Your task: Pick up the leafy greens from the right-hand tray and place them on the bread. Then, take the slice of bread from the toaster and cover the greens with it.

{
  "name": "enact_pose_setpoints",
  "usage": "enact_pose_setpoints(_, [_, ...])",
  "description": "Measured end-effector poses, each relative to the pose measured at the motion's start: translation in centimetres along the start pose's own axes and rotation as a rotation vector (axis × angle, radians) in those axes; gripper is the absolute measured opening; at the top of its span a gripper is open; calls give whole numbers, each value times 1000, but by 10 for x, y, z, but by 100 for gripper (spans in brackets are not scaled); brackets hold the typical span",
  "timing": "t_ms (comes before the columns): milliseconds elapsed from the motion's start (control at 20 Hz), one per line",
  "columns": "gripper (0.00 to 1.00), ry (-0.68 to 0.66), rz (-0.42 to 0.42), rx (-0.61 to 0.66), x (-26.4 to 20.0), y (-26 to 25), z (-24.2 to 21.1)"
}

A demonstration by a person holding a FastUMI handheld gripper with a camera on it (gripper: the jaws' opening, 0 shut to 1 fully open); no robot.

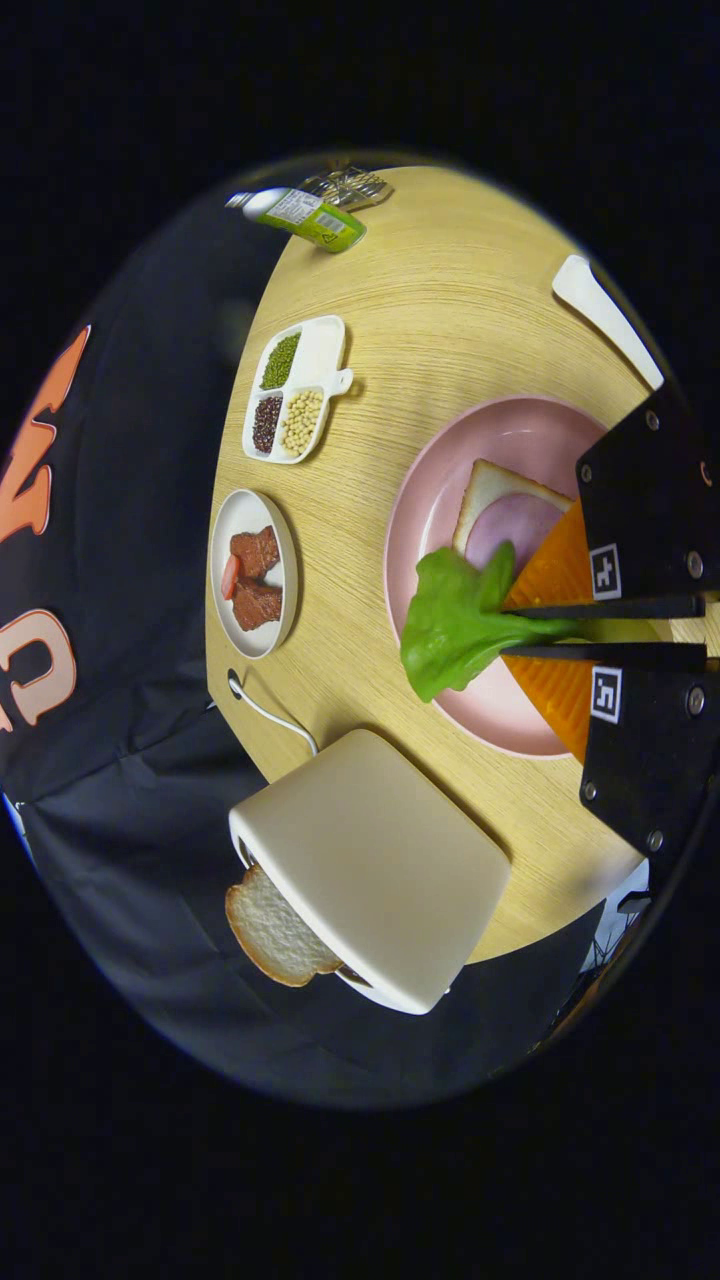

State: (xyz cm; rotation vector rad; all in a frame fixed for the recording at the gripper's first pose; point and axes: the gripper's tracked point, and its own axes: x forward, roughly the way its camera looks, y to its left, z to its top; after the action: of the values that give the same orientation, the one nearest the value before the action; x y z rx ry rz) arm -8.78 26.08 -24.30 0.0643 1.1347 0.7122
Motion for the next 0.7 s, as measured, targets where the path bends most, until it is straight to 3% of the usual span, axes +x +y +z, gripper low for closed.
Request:
enact_pose_setpoints(100, [12,1,1,-6,0,2,1])
enact_pose_setpoints(300, [26,12,28,48,-6,9,8])
enact_pose_setpoints(550, [65,-40,1,13,-19,15,30])
enact_pose_setpoints(700, [78,-75,7,-5,-29,29,50])
